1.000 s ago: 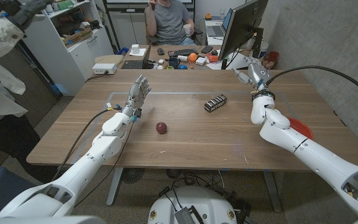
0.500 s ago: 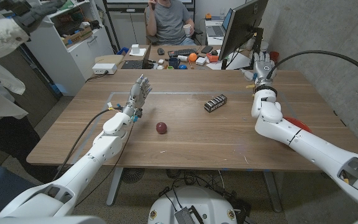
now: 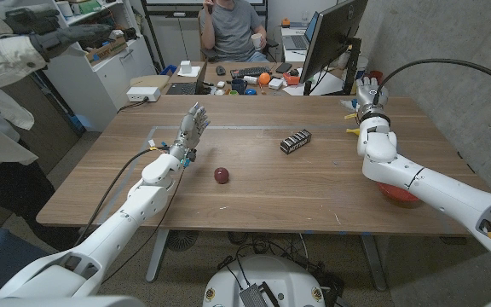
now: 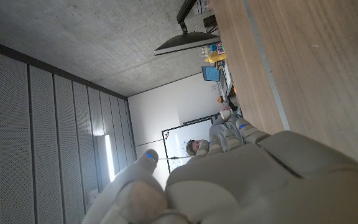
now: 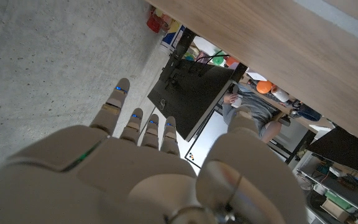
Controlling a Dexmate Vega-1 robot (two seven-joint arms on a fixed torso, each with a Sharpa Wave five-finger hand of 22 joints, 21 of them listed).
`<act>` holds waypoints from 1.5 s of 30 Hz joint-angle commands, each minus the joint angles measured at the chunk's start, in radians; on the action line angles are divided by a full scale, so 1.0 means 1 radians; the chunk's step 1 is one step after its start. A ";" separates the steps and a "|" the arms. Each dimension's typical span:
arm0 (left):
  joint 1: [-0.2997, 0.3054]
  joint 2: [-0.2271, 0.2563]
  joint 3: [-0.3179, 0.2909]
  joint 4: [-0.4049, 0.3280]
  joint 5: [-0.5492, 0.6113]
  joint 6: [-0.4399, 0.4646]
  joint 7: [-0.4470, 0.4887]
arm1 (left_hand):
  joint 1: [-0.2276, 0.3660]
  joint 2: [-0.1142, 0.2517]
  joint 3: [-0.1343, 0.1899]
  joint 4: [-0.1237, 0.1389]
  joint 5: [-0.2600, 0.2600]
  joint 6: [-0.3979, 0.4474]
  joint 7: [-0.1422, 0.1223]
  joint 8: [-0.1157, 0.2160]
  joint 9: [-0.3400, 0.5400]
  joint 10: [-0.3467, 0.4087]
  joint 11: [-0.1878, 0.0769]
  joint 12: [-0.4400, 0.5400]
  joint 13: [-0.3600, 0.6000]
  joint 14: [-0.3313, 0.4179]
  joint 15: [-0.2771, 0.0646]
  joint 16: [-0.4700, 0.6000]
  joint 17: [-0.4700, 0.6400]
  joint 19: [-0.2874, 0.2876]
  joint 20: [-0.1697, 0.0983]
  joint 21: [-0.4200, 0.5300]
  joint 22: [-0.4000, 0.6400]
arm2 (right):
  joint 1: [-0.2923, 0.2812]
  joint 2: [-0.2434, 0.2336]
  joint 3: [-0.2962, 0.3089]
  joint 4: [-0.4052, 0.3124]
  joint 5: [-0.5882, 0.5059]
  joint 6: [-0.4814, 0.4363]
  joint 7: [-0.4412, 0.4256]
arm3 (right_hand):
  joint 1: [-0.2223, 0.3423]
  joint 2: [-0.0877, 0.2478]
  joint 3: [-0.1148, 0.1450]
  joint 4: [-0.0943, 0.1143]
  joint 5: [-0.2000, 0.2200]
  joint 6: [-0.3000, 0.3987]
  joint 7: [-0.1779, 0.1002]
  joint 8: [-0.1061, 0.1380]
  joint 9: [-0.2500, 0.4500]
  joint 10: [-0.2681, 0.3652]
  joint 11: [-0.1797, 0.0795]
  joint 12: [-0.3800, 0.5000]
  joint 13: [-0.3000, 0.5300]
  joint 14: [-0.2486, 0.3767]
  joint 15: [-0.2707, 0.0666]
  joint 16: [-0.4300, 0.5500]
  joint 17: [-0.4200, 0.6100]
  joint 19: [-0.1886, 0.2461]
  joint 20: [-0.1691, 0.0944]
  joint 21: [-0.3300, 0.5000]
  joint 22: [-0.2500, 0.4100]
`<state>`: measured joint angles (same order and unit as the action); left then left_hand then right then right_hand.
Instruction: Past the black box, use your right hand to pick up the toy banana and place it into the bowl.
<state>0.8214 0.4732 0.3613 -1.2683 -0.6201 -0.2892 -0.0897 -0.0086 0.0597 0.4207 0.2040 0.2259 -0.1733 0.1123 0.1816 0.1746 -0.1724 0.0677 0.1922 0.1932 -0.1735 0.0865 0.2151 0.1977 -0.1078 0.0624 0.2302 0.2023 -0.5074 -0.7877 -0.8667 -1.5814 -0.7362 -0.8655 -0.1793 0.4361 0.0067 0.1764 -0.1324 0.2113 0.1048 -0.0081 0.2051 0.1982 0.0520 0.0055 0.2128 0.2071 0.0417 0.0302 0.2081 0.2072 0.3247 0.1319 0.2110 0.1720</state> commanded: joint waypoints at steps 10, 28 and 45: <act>-0.010 -0.005 0.011 0.005 0.009 0.010 0.004 | -0.003 0.134 0.010 -0.001 0.001 -0.120 -0.001 0.005 0.005 -0.156 0.006 0.005 0.002 -0.145 0.008 0.009 0.003 0.001 0.003 0.007 0.001 | 0.043 -0.016 -0.035 0.108 0.034 -0.040 0.108 | 0.001 -0.012 -0.005 -0.002 0.010 -0.013 0.006 -0.004 0.001 -0.002 0.007 0.001 0.005 0.014 0.002 0.008 0.002 0.006 -0.005 0.000 0.002; -0.006 -0.008 0.014 -0.002 0.012 0.011 0.011 | -0.003 0.134 0.011 -0.001 0.000 -0.120 0.000 0.004 0.005 -0.156 0.007 0.005 0.001 -0.146 0.009 0.008 0.003 0.001 0.003 0.006 0.001 | 0.046 -0.048 -0.051 0.091 0.071 -0.024 0.173 | -0.041 -0.036 -0.033 0.016 0.022 0.043 0.016 0.014 0.001 0.070 0.009 0.023 0.005 0.100 -0.031 0.034 0.007 0.092 -0.027 0.017 0.002; -0.019 -0.011 0.017 0.020 0.011 0.010 0.000 | -0.003 0.133 0.011 -0.001 0.000 -0.121 0.000 0.004 0.005 -0.157 0.006 0.005 0.001 -0.147 0.010 0.008 0.003 0.000 0.004 0.006 0.001 | 0.096 -0.044 -0.077 0.135 0.122 0.011 0.298 | -0.040 -0.035 -0.041 0.017 0.045 0.035 -0.005 0.003 0.001 0.074 -0.002 0.014 0.005 0.173 -0.051 0.045 0.007 0.252 -0.006 0.052 0.004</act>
<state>0.8100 0.4648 0.3761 -1.2613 -0.6081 -0.2780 -0.0839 -0.0086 0.0597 0.4207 0.2040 0.2259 -0.1733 0.1123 0.1816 0.1745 -0.1724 0.0677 0.1917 0.1931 -0.1735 0.0864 0.2150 0.1975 -0.1078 0.0624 0.2301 0.2021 -0.4445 -0.8331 -0.9222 -1.4721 -0.6361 -0.8689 0.0397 0.3927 -0.0367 0.1353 -0.1129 0.2480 0.1477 -0.0027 0.2136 0.1971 0.1270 0.0126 0.2343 0.2068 0.2041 -0.0180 0.2483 0.2117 0.5517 0.1174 0.2554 0.1739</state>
